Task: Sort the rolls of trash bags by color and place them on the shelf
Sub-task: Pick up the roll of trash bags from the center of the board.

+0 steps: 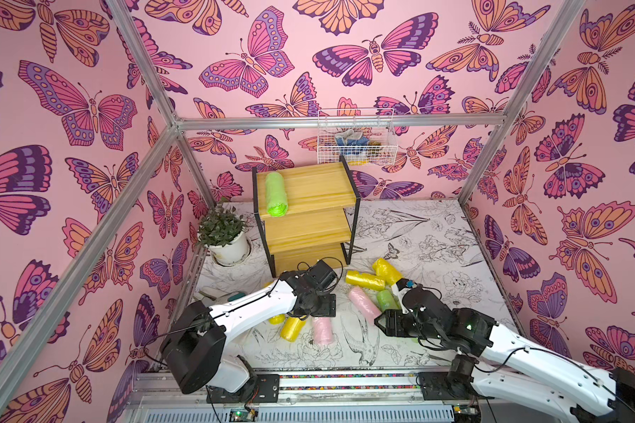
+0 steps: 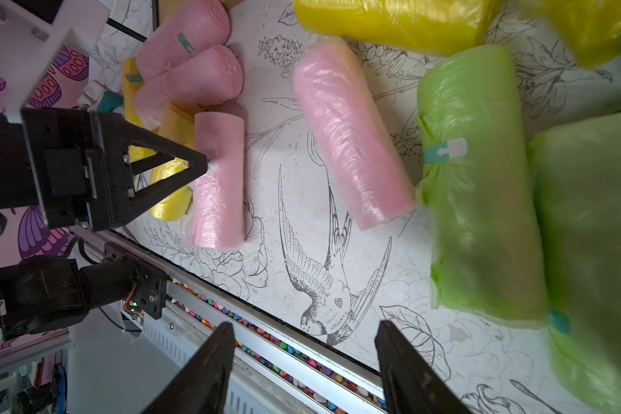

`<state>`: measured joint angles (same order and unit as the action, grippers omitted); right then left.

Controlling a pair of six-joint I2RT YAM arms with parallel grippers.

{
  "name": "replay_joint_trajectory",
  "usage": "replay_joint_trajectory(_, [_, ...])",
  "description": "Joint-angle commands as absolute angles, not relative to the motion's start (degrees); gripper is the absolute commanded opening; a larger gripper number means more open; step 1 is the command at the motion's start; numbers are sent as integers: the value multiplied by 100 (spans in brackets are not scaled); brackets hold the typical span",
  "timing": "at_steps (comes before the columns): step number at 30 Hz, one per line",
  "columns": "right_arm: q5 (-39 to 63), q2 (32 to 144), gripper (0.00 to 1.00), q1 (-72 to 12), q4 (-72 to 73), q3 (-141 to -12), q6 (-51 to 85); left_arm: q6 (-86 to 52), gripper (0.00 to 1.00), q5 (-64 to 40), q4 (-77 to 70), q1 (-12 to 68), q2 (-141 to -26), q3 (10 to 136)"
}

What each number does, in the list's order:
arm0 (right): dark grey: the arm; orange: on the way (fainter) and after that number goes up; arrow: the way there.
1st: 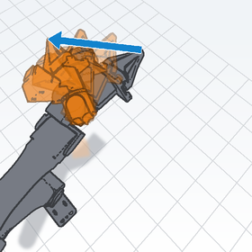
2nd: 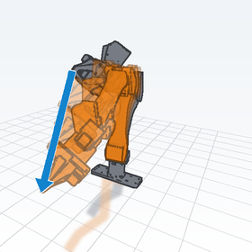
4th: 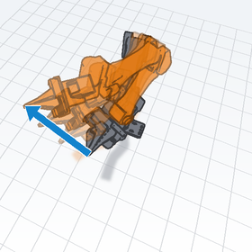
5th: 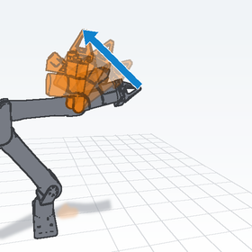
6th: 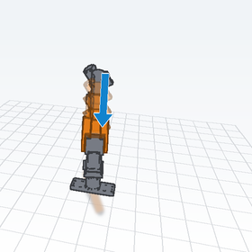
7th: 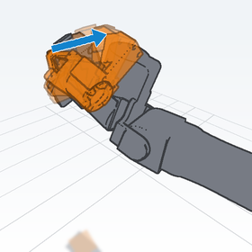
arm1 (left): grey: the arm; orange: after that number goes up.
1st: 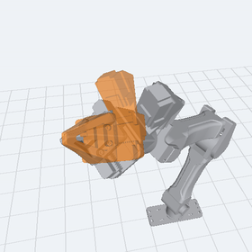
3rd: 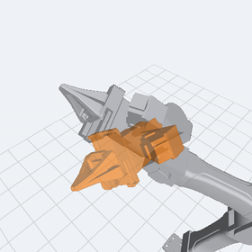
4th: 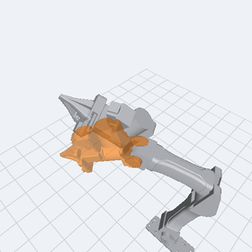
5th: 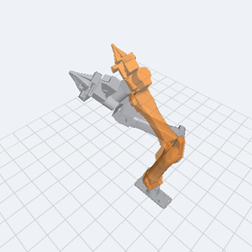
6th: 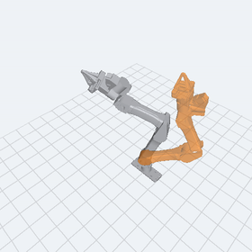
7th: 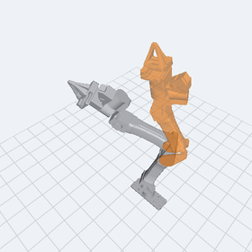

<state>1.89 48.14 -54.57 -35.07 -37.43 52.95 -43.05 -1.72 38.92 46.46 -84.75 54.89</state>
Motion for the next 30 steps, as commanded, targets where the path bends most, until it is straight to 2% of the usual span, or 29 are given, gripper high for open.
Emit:
replay_joint_trajectory(1, [27,4936,66,-5558,-3412,-3784,5375,-4362,86,-63,3834,4667,-8736,5555])
replay_joint_trajectory(6, [-29,5075,65,-5658,-3349,-3801,5430,-4524,84,-44,3597,4667,-9165,5537])
replay_joint_trajectory(8, [-65,5097,64,-5703,-3340,-3780,5464,-4631,79,-9,3515,4654,-9346,5529])
replay_joint_trajectory(16, [-178,5071,57,-5785,-3403,-3705,5632,-5069,40,-214,3108,4598,-9844,5486])
replay_joint_trajectory(18, [-296,5078,55,-5816,-3553,-3789,5650,-5144,25,-252,3095,4597,-9890,5528])
replay_joint_trajectory(20, [-695,5228,53,-5903,-4117,-4110,5633,-5238,3,-296,3057,4597,-9803,5529])
replay_joint_trajectory(23, [-1890,5672,56,-6376,-5199,-4886,5462,-5473,0,-390,2909,4605,-9477,5450])
replay_joint_trajectory(25, [-2218,5925,58,-6558,-5524,-5288,5266,-5600,0,-411,2880,4631,-9176,5433])
replay_joint_trajectory(30, [-1365,5866,65,-6566,-4769,-5493,4958,-5944,0,-354,2884,4669,-8117,5323])
